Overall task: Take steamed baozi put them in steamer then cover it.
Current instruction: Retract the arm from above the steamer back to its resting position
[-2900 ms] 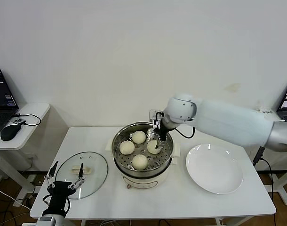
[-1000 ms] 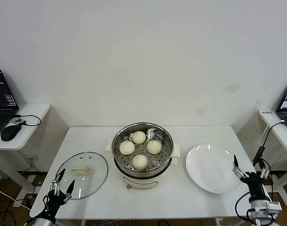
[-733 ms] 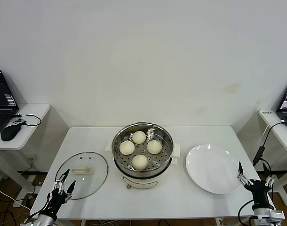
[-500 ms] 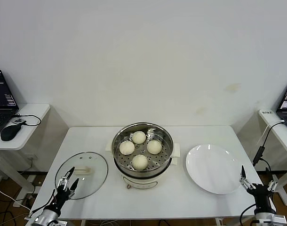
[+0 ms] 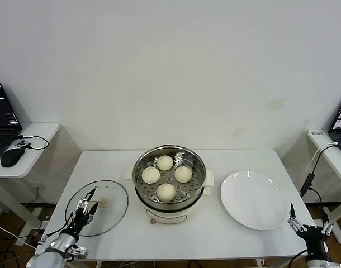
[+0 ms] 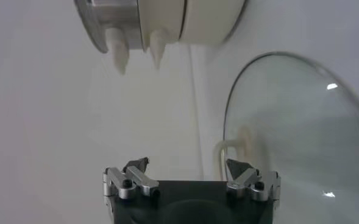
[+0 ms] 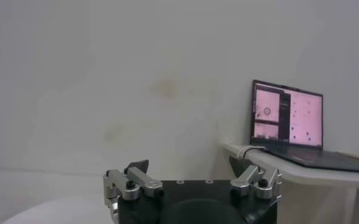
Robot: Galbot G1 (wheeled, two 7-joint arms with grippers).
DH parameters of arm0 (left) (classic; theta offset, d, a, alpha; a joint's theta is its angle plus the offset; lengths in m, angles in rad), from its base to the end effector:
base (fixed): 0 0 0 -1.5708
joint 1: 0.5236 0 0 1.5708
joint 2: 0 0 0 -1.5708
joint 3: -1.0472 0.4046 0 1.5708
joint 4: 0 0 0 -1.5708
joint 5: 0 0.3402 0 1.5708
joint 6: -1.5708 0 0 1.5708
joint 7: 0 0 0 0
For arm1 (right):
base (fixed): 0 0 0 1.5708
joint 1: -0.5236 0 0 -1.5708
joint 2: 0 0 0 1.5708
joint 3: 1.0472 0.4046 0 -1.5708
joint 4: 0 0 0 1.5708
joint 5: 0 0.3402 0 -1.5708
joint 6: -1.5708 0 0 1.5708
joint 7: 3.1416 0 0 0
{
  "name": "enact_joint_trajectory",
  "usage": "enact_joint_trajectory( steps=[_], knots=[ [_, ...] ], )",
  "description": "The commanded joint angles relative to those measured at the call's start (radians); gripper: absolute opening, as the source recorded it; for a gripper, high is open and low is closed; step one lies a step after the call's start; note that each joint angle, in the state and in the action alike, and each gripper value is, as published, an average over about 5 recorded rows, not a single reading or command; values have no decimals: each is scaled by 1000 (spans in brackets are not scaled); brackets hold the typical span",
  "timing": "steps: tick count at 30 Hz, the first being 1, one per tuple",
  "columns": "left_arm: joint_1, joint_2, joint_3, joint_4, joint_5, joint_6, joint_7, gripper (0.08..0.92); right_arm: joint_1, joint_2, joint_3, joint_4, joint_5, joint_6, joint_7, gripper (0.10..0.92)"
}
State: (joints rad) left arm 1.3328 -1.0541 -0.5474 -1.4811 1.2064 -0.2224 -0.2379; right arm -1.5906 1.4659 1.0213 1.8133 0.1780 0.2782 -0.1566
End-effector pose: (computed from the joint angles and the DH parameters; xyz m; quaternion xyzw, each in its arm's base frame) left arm 0.2196 0.2219 -0.4546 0.1158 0.6676 0.7351 0.0206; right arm 0.0909 -0.1906 -0.4108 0.1321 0.9873 -0.0866 0.0152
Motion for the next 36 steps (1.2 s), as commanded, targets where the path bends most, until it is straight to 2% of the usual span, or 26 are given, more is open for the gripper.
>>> enact_joint_trajectory(
  steps=[1, 15, 27, 36],
  knots=[
    [-77, 9, 23, 76, 8, 2, 6, 823, -7, 8, 6, -3, -12, 6, -1, 823],
    [-114, -3, 24, 117, -5, 5, 10, 804, -15, 11, 2, -12, -24, 17, -4, 823],
    [-135, -16, 40, 163, -6, 4, 16, 479, -13, 13, 1, -22, -36, 24, -8, 823],
    [-126, -22, 29, 153, -27, -15, -29, 219, -11, 13, -2, -29, -45, 29, -9, 823]
  ],
)
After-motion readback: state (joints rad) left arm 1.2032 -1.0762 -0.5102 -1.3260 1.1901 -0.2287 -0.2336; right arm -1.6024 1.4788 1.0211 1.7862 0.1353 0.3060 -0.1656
